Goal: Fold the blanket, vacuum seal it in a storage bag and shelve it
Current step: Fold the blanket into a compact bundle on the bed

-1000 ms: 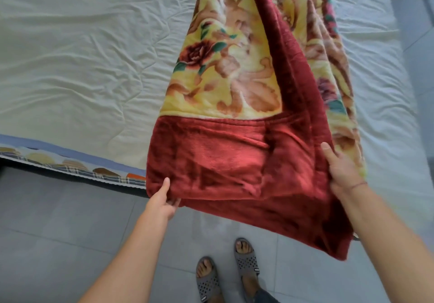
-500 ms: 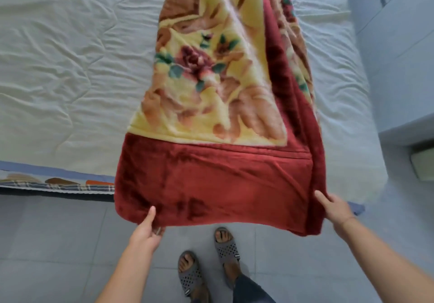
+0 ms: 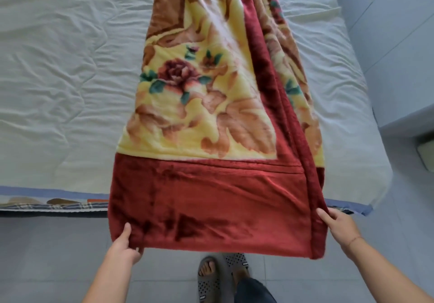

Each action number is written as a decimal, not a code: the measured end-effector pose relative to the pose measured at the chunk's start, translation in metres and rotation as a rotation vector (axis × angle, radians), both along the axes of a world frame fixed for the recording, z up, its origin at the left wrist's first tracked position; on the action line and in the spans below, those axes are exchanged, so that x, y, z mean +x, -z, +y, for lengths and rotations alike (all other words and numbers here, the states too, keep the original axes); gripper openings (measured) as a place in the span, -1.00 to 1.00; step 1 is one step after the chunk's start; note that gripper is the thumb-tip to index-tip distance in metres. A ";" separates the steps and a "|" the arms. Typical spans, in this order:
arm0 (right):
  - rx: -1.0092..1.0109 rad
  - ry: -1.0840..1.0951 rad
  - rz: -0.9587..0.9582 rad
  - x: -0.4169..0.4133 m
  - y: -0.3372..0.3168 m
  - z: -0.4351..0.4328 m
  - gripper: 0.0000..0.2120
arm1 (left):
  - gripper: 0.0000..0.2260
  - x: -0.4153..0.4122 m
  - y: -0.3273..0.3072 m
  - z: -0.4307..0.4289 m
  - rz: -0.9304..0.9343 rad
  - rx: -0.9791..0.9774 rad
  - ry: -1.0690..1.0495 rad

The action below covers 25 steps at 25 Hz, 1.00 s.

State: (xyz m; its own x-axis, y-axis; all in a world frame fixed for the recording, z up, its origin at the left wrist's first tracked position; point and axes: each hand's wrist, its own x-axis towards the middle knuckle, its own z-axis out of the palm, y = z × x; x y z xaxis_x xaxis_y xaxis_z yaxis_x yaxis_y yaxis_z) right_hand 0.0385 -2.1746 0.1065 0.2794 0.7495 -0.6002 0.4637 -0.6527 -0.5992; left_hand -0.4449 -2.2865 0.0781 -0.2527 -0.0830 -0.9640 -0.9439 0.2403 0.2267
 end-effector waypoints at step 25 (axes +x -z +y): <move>0.303 -0.239 0.545 0.113 -0.159 0.267 -0.64 | -0.63 0.379 -0.178 0.363 0.843 0.297 0.684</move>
State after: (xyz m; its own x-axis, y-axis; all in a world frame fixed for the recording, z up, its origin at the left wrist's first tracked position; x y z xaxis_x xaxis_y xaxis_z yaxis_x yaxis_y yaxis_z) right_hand 0.1515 -1.9072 0.2659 -0.1988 0.9109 -0.3616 0.1533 -0.3355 -0.9295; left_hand -0.0660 -1.9233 0.2556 -0.7373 0.5274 -0.4221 -0.1522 0.4791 0.8644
